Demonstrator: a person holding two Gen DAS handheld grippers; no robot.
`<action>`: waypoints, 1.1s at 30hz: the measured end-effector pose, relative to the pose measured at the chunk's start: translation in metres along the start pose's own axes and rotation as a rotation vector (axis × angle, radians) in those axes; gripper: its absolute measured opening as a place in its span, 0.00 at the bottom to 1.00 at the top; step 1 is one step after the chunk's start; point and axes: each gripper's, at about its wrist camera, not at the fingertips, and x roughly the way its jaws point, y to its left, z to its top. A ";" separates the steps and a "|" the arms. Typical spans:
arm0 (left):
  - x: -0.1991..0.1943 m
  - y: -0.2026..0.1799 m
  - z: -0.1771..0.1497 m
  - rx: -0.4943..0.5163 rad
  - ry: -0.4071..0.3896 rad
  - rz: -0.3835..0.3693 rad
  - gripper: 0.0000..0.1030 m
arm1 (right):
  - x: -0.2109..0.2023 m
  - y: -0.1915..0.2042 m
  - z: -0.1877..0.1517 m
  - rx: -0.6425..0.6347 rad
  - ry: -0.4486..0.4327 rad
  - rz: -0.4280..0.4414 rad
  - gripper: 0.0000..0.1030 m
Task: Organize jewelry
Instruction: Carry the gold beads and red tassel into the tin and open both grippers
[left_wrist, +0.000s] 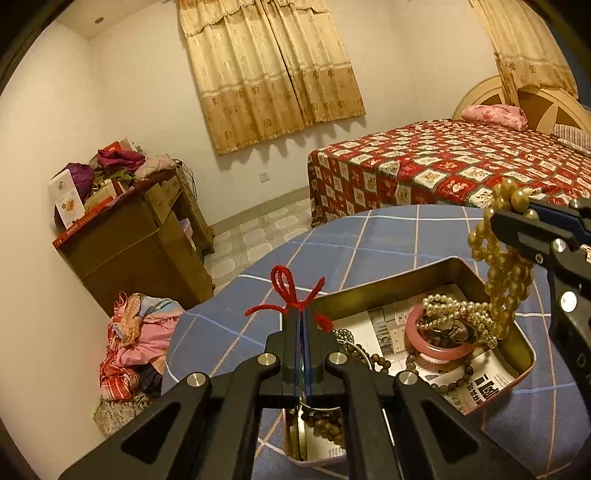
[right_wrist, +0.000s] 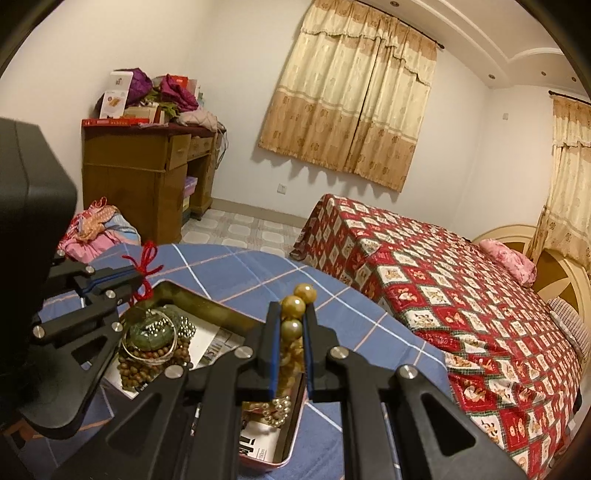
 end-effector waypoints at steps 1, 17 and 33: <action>0.002 0.000 -0.001 0.000 0.005 0.000 0.00 | 0.002 0.001 -0.002 -0.002 0.007 0.001 0.12; 0.035 -0.005 -0.012 0.023 0.090 -0.006 0.00 | 0.036 0.007 -0.018 -0.005 0.132 0.026 0.12; 0.047 -0.003 -0.019 0.030 0.127 -0.002 0.00 | 0.046 0.013 -0.020 -0.019 0.160 0.038 0.12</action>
